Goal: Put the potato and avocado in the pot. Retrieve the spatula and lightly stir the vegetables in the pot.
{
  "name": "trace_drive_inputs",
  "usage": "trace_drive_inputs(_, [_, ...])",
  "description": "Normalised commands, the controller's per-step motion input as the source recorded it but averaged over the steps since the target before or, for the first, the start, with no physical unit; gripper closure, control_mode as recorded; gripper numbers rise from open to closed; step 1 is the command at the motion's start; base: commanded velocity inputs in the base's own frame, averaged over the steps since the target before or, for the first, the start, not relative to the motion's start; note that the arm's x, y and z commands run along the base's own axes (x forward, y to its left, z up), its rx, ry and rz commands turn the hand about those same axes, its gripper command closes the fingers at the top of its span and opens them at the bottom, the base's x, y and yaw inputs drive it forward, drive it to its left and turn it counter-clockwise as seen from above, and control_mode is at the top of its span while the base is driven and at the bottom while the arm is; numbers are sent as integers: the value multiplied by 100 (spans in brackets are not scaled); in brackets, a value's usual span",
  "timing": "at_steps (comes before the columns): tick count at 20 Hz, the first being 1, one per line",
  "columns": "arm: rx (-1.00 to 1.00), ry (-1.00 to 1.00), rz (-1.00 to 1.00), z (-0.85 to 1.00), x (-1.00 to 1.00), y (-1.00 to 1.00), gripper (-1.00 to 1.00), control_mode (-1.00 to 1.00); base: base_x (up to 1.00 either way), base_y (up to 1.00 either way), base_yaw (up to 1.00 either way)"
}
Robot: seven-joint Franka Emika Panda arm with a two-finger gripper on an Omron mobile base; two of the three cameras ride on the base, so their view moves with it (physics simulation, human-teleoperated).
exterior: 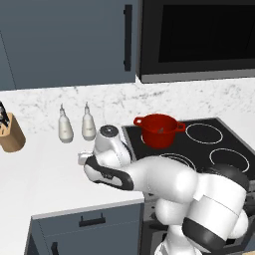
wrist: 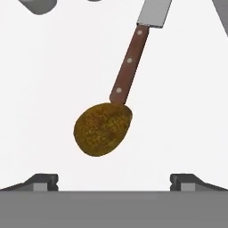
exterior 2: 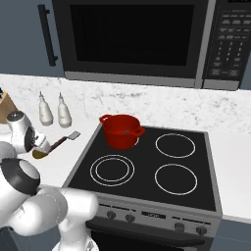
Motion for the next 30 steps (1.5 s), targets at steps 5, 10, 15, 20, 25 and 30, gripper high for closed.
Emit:
trace_drive_inputs(5, [0, 9, -6, -24, 40, 8, -100, -100, 0, 0, 0])
trace_drive_inputs(10, [0, 8, -5, -21, 25, 15, -100, -100, 0, 0, 0])
trace_drive_inputs(15, [0, 3, -2, -14, 0, 11, -100, -100, 0, 0, 0])
trace_drive_inputs(20, [0, 5, -2, -17, 3, 1, -100, -100, 0, 0, 0])
trace_drive_inputs(25, [0, 4, 0, -18, 0, 0, -100, -100, 0, 0, 0])
trace_drive_inputs(30, [0, 4, 0, -22, 0, 0, -100, -100, 0, 0, 0])
